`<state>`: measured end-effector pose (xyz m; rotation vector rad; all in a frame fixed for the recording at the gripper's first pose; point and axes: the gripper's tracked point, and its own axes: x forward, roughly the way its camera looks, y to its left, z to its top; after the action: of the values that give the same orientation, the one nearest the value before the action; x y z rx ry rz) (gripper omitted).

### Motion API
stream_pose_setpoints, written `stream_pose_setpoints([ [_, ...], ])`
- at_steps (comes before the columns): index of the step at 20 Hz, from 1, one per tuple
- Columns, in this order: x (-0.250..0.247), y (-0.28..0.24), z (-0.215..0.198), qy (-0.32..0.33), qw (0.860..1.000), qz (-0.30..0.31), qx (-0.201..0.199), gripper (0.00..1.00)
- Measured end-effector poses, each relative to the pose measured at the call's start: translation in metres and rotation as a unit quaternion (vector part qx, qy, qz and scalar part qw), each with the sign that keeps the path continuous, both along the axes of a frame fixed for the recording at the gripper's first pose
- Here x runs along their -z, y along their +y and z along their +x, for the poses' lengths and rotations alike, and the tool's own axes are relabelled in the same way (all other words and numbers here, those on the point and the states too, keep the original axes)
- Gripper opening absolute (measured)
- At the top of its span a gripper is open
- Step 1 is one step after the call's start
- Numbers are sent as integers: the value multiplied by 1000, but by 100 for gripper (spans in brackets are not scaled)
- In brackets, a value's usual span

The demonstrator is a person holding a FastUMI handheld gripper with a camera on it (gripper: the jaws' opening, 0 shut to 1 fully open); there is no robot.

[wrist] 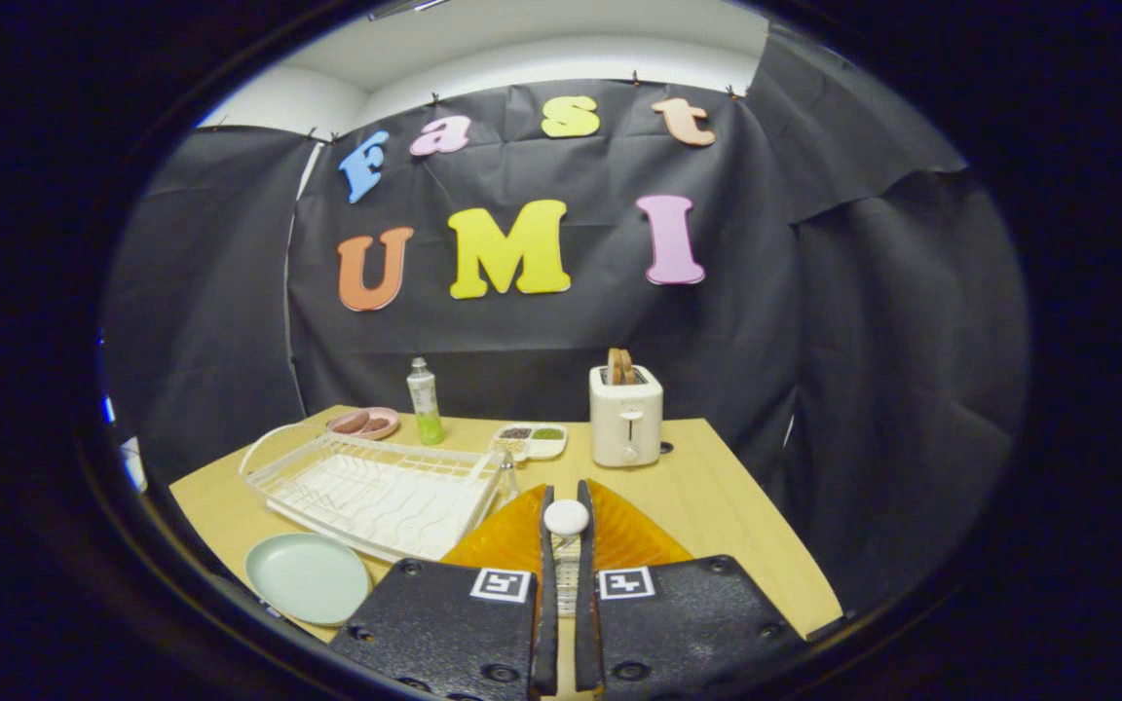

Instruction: Take the plate from the dish rack, then take the spoon from the basket and place it into the plate.

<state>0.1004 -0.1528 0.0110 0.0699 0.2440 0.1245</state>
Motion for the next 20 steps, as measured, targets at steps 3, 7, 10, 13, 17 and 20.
stream_pose_setpoints([
  [3, -14, 47, -28, 9, 999, -2, -48, 12],
  [7, -20, 116, -62, 20, 992, 13, -121, 12],
  [10, 1, 170, -82, 51, 982, 20, -180, 12],
  [13, 24, 214, -92, 76, 973, 13, -219, 12],
  [17, 62, 248, -96, 118, 961, 4, -249, 12],
  [20, 85, 265, -94, 140, 956, -2, -256, 12],
])
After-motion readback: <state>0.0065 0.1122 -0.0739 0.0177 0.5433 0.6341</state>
